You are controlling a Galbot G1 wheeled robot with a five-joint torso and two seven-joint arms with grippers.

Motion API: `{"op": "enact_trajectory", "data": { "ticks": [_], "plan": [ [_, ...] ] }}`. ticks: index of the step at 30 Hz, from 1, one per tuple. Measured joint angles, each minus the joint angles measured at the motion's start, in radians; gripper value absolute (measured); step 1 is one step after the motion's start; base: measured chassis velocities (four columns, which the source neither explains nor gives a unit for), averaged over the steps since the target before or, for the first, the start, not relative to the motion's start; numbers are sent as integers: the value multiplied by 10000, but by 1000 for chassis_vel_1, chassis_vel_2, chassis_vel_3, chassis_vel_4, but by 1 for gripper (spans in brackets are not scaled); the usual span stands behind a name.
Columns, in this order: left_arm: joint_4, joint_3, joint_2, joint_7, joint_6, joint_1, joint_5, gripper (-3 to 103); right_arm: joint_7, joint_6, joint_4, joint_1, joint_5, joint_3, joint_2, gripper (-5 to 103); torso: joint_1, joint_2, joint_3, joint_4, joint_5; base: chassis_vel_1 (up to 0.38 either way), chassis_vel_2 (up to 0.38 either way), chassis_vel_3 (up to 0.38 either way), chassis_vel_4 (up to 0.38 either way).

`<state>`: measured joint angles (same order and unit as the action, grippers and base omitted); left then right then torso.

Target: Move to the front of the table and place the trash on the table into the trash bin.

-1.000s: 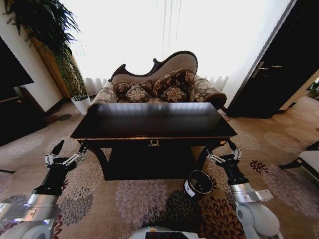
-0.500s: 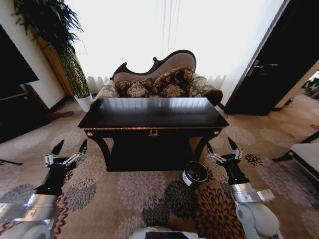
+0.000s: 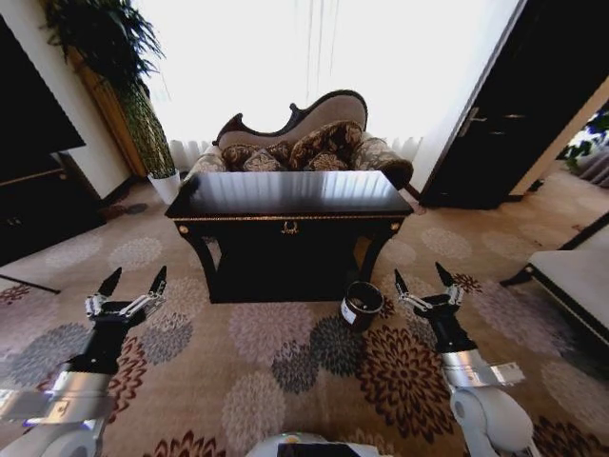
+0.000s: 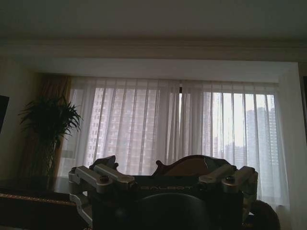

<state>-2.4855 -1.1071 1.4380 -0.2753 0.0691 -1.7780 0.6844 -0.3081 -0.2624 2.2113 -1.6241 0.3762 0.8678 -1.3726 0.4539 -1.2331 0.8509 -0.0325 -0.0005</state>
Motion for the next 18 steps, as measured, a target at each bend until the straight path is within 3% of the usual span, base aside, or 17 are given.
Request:
{"op": "enact_trajectory", "data": {
  "ticks": [8, 18],
  "plan": [
    [34, 73, 7, -7, -11, 24, -58, 100, -56, -289, -101, 14, 87, -43, 7, 100, -10, -7, -5, -1, 3, 197, -180, -198, 192],
    [38, 35, -50, -8, -37, 5, -44, 100, -80, -230, 11, -1, 148, 8, -3, 100, 10, 6, 3, 0, 3, -11, 11, 10, -9]
  ]
}}
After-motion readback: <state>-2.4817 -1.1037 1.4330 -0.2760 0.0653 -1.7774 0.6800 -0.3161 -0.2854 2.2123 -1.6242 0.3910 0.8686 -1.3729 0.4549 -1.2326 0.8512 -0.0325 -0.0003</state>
